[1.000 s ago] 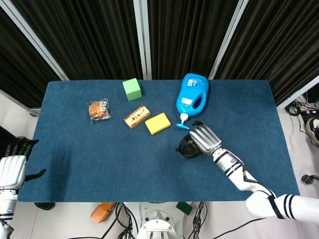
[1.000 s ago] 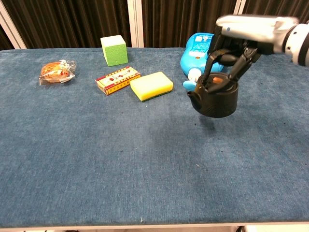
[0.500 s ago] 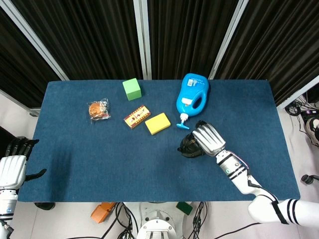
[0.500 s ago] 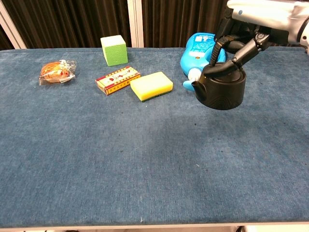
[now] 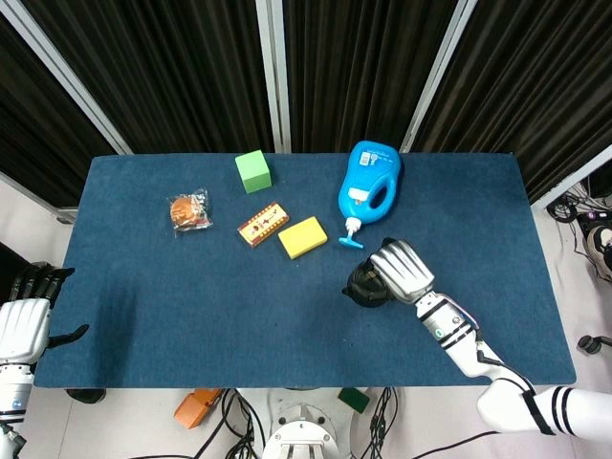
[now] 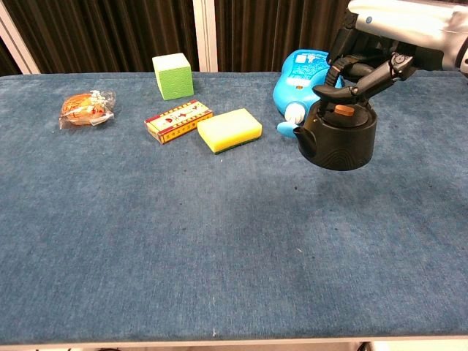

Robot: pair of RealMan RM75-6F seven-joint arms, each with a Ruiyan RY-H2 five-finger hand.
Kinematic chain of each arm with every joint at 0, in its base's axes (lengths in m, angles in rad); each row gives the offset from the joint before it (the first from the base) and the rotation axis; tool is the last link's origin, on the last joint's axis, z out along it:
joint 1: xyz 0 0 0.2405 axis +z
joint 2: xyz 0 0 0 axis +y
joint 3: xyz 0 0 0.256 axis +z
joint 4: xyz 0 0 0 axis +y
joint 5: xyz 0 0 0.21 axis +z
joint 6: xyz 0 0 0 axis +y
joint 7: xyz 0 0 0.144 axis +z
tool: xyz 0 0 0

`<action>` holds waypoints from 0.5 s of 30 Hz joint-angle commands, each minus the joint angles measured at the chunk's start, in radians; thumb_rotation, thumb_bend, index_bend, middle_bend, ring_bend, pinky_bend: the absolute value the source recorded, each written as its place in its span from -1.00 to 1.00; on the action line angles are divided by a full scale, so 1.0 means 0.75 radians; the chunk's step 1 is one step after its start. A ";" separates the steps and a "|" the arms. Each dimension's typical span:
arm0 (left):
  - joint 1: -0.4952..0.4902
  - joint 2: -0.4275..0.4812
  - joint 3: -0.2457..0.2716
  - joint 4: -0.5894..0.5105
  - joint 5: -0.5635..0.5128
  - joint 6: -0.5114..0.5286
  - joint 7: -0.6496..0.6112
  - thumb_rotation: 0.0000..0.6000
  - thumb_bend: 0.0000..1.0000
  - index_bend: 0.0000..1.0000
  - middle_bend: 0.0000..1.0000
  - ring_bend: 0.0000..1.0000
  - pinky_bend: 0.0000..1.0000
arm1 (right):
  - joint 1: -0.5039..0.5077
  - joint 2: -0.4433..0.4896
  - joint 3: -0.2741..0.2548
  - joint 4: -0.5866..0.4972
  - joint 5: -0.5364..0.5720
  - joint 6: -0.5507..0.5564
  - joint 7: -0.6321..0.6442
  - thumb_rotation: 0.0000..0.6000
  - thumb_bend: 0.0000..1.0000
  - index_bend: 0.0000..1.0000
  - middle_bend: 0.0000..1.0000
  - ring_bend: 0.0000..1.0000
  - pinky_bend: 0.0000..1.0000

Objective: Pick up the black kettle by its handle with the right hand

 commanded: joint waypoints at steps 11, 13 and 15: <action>-0.007 -0.006 -0.001 0.004 0.002 -0.006 0.000 1.00 -0.97 -0.66 -0.65 -0.80 -1.00 | 0.023 -0.030 -0.004 0.010 0.000 -0.028 -0.197 0.49 0.02 1.00 1.00 1.00 0.15; -0.007 -0.007 -0.001 0.005 0.001 -0.007 0.000 1.00 -0.97 -0.66 -0.65 -0.80 -1.00 | 0.033 -0.030 -0.007 0.009 -0.001 -0.042 -0.240 0.49 0.02 1.00 1.00 1.00 0.15; -0.007 -0.008 -0.001 0.006 0.000 -0.007 -0.001 1.00 -0.97 -0.66 -0.65 -0.80 -1.00 | 0.042 -0.031 -0.011 0.008 0.004 -0.059 -0.283 0.49 0.02 1.00 1.00 1.00 0.15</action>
